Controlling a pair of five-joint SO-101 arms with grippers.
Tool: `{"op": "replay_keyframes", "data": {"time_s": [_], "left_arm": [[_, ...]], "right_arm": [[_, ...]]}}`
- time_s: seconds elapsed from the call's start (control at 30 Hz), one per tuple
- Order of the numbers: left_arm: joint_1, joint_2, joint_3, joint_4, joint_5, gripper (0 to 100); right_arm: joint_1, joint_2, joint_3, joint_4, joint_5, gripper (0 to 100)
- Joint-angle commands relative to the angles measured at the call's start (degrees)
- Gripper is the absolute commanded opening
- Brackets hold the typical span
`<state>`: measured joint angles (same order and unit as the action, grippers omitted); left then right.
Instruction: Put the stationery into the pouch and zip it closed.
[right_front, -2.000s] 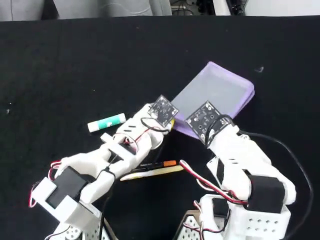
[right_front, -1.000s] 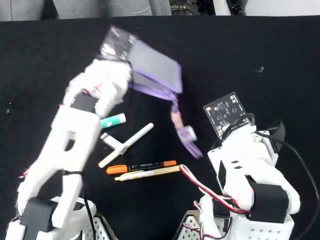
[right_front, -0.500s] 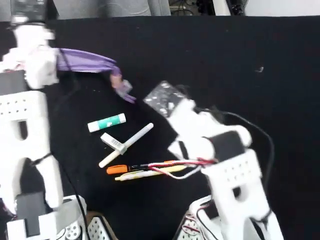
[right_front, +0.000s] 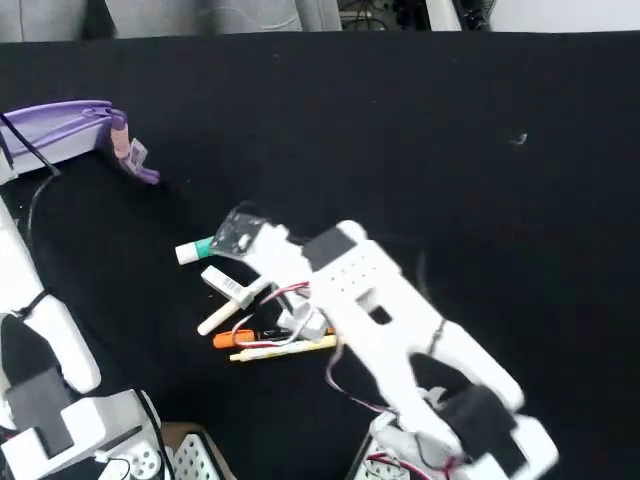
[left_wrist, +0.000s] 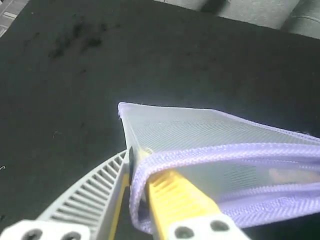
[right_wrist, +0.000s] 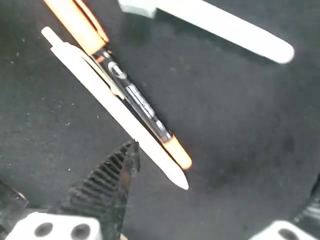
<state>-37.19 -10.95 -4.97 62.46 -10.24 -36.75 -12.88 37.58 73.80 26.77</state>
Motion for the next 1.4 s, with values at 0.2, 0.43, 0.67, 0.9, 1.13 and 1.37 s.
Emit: {"op": "replay_keyframes", "data": {"time_s": [0.2,0.43,0.67,0.9,1.13,1.37], "left_arm": [[-0.4,2.55,-4.09,-2.02,0.88,3],[1.8,2.46,-3.82,-2.02,0.79,3],[2.07,2.46,-3.65,-2.02,0.7,3],[2.68,2.29,-3.74,-1.76,0.97,3],[9.27,2.02,-4.97,-0.26,0.97,3],[15.96,2.55,-14.46,8.44,0.97,3]], "right_arm": [[-3.6,14.99,-2.77,-7.65,4.22,49.5],[-3.69,25.36,-11.3,-3.34,4.04,49.5],[-3.78,28.26,-14.11,-2.11,1.49,34.5],[-3.52,28.18,-14.73,-2.11,-0.18,6.5],[-3.34,24.31,-14.37,-0.62,-0.35,1.1],[-1.67,7.25,-13.23,6.68,-0.35,1.1]]}}
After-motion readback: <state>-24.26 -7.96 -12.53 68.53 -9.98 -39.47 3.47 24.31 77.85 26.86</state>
